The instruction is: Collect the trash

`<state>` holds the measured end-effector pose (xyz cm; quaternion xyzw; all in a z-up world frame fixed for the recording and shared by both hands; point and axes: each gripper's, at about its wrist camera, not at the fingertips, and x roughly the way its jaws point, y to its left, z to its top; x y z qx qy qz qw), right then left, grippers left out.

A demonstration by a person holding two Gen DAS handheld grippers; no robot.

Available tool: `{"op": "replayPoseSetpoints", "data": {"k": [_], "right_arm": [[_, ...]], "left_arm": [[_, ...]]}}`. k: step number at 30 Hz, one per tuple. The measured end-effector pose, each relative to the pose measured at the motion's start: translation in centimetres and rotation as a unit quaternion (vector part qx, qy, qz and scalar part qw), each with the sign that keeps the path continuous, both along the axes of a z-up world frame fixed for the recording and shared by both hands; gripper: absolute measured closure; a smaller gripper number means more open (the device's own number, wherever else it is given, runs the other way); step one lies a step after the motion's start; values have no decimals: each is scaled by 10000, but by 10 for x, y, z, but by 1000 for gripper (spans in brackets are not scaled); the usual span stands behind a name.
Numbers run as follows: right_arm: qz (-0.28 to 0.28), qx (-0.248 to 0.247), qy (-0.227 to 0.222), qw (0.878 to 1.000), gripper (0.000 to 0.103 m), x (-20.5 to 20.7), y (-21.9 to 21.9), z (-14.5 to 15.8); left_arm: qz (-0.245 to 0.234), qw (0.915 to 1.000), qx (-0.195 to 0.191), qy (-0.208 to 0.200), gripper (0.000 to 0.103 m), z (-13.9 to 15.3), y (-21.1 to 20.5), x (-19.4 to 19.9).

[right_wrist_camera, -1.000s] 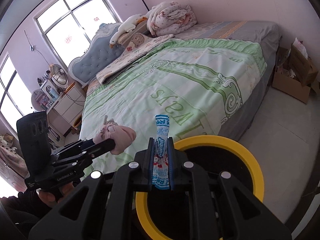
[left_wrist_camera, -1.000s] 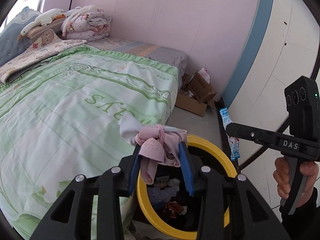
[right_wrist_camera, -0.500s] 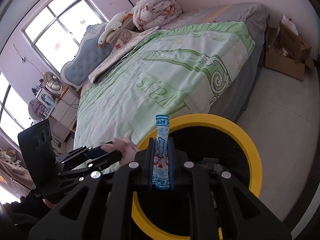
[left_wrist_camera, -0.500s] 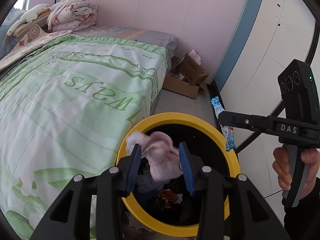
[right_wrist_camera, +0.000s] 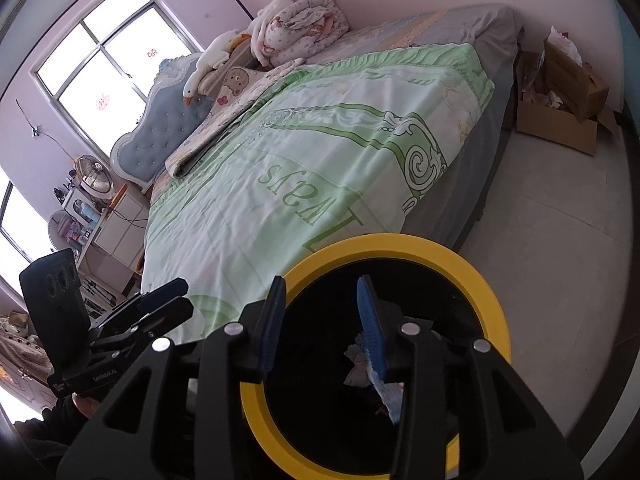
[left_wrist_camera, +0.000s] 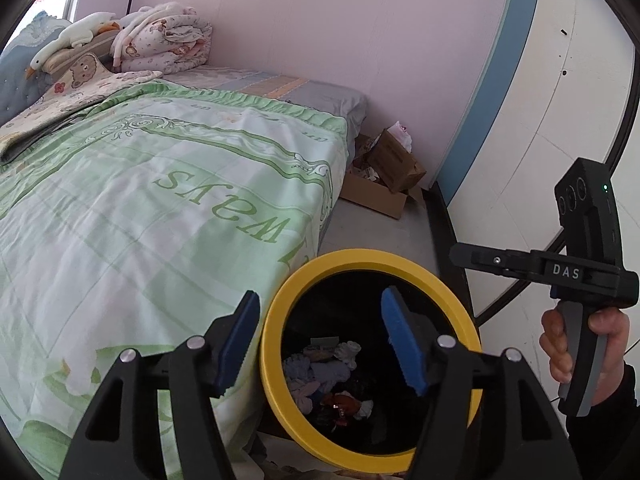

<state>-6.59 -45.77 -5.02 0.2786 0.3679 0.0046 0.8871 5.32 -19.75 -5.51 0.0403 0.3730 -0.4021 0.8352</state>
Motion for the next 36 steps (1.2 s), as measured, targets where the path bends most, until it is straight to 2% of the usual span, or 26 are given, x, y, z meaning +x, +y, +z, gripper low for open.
{"op": "replayPoseSetpoints", "data": {"k": [7,10,15,20,26,28,30,33,36], "right_arm": [[170,-156,-64,9997,67,16,16,7],[354,-175,-125,9991,66,29,29,11],[738,-215,-231,9968,64,59,59,18],[1110,-311,-388,9926,61,94,93,30],[1153,-792,-704,9877,41,119,132,55],[1097,-923,-815,9863,30,122,143,63],[1040,-958,-920,9857,16,123,150,68],[904,-1002,-1030,9855,8,124,158,74],[779,-1058,-1130,9849,8,122,166,76]], "left_arm": [[533,9982,-137,-217,31,15,37,17],[817,9961,-154,-304,30,20,58,24],[1317,9903,-144,-430,30,28,96,34],[1900,9796,-98,-648,27,38,139,41],[2544,9612,-118,-1058,15,54,179,40],[2722,9551,-101,-1164,9,59,189,38],[2860,9498,-105,-1264,8,62,198,36],[3065,9421,-76,-1360,8,66,212,33],[3219,9354,-101,-1462,8,68,225,27]]}}
